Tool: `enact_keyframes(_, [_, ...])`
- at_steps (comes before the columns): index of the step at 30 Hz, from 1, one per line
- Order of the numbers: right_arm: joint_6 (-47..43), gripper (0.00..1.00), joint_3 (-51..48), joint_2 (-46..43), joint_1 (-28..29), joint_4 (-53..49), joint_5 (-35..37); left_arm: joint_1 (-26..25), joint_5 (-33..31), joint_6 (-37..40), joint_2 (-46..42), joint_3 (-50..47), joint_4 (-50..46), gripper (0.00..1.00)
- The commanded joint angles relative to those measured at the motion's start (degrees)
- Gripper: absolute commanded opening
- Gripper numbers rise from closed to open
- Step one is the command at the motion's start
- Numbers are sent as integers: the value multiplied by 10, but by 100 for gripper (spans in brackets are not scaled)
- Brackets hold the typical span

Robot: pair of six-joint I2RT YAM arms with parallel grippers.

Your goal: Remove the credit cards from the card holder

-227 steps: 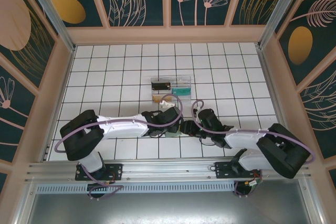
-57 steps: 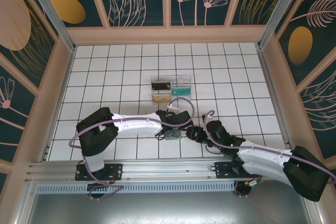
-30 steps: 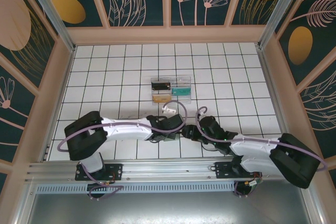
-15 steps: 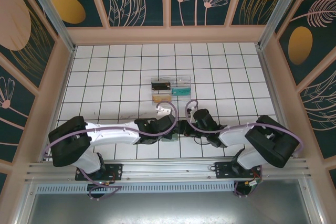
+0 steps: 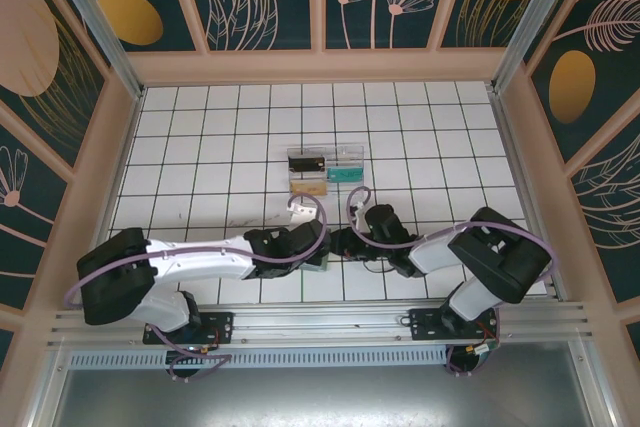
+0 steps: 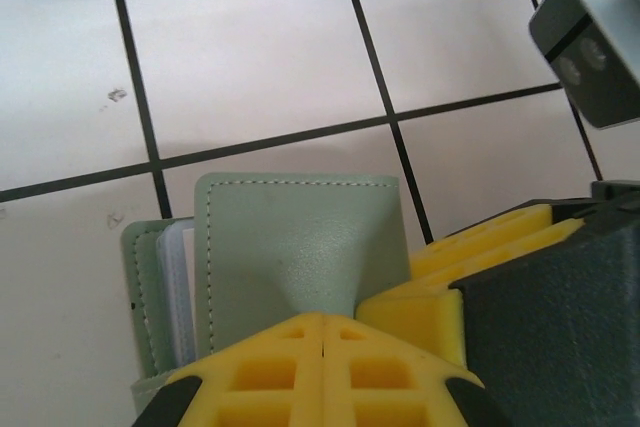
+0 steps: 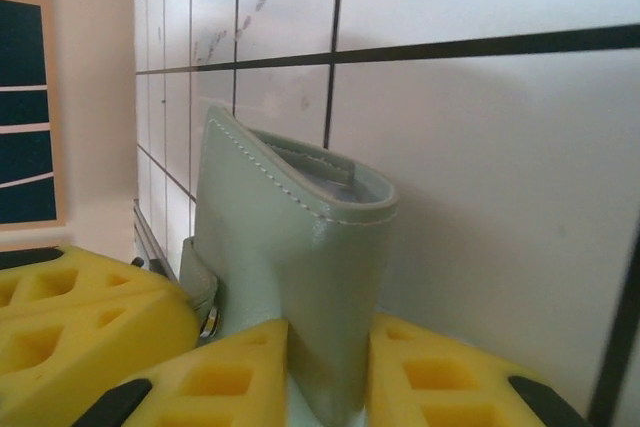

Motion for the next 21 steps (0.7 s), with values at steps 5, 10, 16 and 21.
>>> enact_keyframes(5, [-8, 22, 12, 43, 2, -46, 20, 15, -37, -29, -80, -26, 33, 0])
enact_keyframes(10, [-12, 22, 17, 52, 1, -63, 31, 38, -34, -36, -139, -60, 34, 0])
enact_keyframes(16, [-24, 23, 30, 36, 2, -88, 38, 46, 0, -24, -118, -59, 12, 16])
enact_keyframes(21, [-30, 23, 39, 25, 9, -103, 44, 46, 78, 0, -41, -18, -5, 38])
